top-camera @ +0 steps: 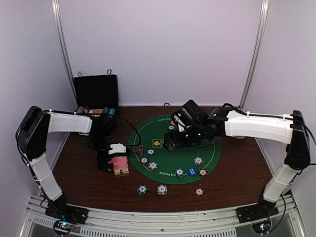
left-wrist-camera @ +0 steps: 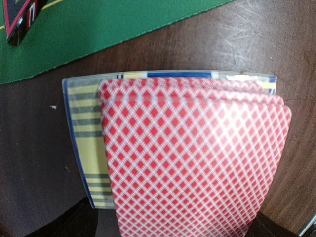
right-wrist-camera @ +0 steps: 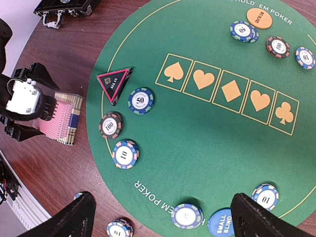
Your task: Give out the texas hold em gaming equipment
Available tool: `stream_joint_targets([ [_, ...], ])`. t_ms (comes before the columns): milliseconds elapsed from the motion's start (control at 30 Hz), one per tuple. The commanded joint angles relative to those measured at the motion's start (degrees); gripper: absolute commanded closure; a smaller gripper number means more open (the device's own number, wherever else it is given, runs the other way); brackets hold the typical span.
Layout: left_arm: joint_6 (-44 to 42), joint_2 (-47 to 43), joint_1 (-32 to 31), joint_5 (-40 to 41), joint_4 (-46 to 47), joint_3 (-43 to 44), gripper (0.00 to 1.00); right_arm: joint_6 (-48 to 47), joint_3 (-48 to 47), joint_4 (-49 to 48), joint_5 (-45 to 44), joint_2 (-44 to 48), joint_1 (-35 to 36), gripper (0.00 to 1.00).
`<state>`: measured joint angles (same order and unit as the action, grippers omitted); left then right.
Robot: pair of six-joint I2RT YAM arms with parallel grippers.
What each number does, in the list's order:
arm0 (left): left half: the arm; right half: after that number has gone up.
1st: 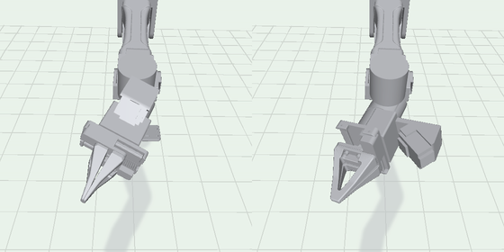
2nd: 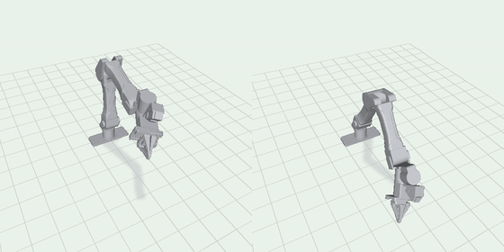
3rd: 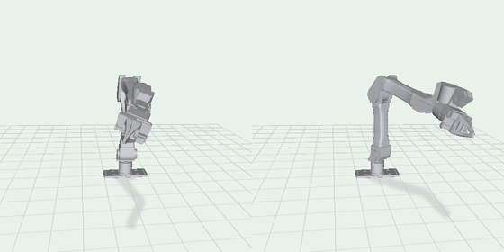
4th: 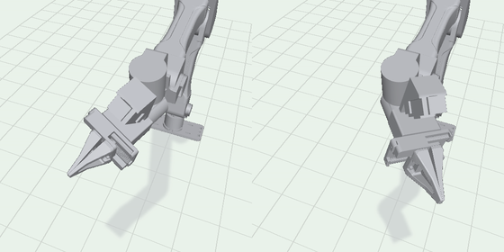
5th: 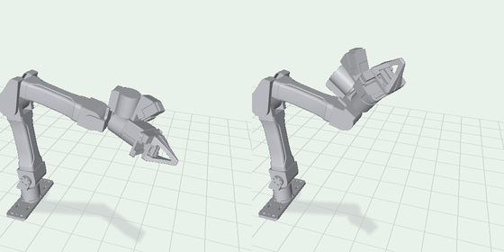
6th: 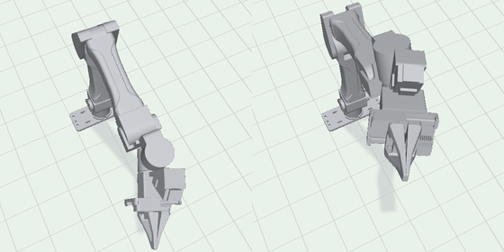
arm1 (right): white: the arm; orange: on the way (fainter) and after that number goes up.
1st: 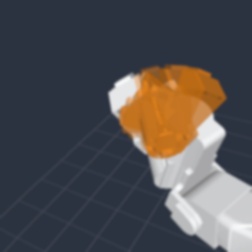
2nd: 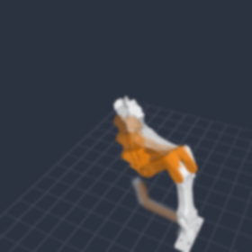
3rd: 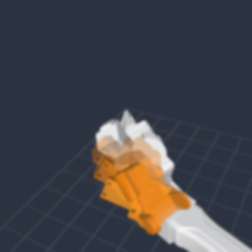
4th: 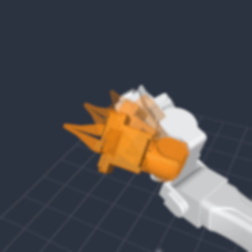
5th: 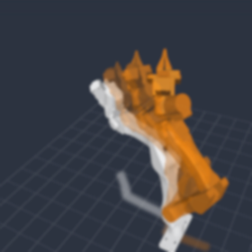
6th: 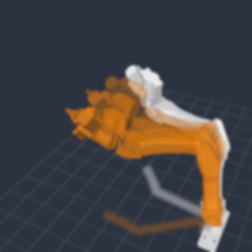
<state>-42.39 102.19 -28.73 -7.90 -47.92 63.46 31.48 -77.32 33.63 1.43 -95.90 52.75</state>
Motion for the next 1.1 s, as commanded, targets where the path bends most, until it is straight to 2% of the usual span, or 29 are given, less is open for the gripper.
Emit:
stream_joint_targets([
  [0, 0.77, 0.53, -0.36, 0.39, 1.85, -0.86, 0.03, 0.31, 1.11, -0.2, -1.17, 2.03, 0.33, 0.01],
  [567, 0.84, 1.81, -0.36, -0.25, 2.92, -3.23, 0.03, 0.6, 1.3, -0.32, -1.17, 1.63, 0.33, 0.01],
  [867, 0.78, 1.7, -0.36, -0.03, 3.59, -3.12, 0.15, 0.94, 1.56, -0.39, -1.17, 1.66, 0.35, 0.01],
  [1067, 0.93, 1.09, -0.44, -0.12, 3.79, -3.89, 0.19, 1.12, 1.8, -0.54, -1.17, 1.68, 0.33, 0.01],
])
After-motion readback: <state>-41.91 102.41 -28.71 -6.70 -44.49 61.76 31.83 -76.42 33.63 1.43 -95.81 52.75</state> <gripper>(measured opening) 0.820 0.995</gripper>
